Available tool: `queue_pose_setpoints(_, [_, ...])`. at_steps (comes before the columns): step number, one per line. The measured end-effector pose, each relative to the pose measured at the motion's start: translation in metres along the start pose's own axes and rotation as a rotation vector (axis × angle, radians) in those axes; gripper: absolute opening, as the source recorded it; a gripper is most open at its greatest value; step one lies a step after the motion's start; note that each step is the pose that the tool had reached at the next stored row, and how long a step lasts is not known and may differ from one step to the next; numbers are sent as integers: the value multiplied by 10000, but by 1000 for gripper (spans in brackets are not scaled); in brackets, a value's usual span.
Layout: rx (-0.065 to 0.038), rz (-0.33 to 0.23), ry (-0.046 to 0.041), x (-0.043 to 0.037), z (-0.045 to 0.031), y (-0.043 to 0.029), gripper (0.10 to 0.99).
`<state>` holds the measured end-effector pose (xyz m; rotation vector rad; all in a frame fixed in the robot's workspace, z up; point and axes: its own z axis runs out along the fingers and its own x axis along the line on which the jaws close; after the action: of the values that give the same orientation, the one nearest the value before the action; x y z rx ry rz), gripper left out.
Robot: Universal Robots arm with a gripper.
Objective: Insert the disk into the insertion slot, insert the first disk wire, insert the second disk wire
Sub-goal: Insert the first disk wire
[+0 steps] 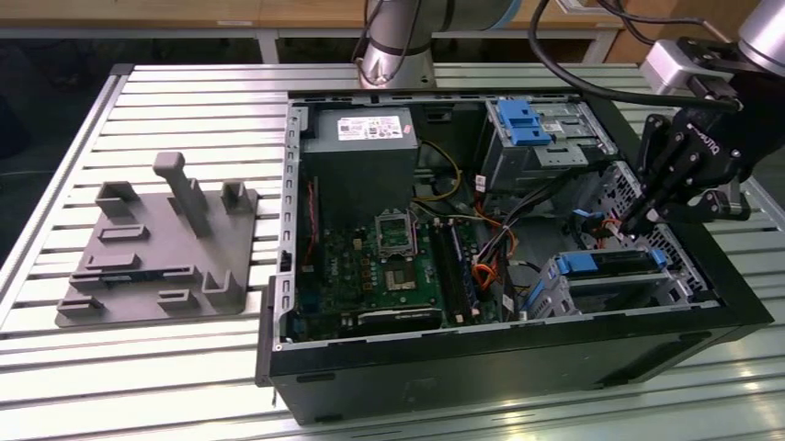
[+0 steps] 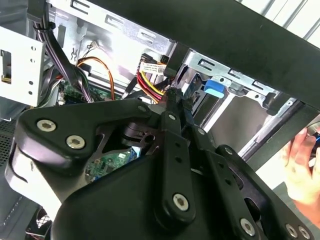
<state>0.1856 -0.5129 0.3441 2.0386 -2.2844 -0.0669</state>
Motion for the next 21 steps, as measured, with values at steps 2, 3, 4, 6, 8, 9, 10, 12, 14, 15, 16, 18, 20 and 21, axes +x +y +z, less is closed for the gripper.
queue_pose_setpoints(2, [-1, 55, -3, 1, 5, -1, 165])
queue_pose_setpoints(3, [-1, 73, -3, 1, 5, -1, 165])
queue_pose_setpoints(4, [-2, 77, -4, 1, 6, -1, 165])
queue_pose_setpoints(6, [-2, 76, -7, 1, 8, 2, 165])
queue_pose_setpoints(8, [21, 8, -4, 3, 9, 13, 165])
queue_pose_setpoints(9, [31, -99, 5, 3, 9, 13, 165])
queue_pose_setpoints(10, [40, -232, 16, 3, 9, 13, 165])
queue_pose_setpoints(12, [68, -510, 38, 3, 9, 14, 165])
queue_pose_setpoints(14, [114, -678, 49, 4, 8, 16, 165])
queue_pose_setpoints(15, [156, -728, 51, 4, 8, 17, 165])
queue_pose_setpoints(16, [224, -774, 49, 4, 8, 17, 165])
queue_pose_setpoints(18, [375, -831, 43, 5, 9, 25, 165])
queue_pose_setpoints(20, [463, -839, 37, 12, 13, 67, 165])
queue_pose_setpoints(21, [480, -839, 35, 22, 16, 101, 165])
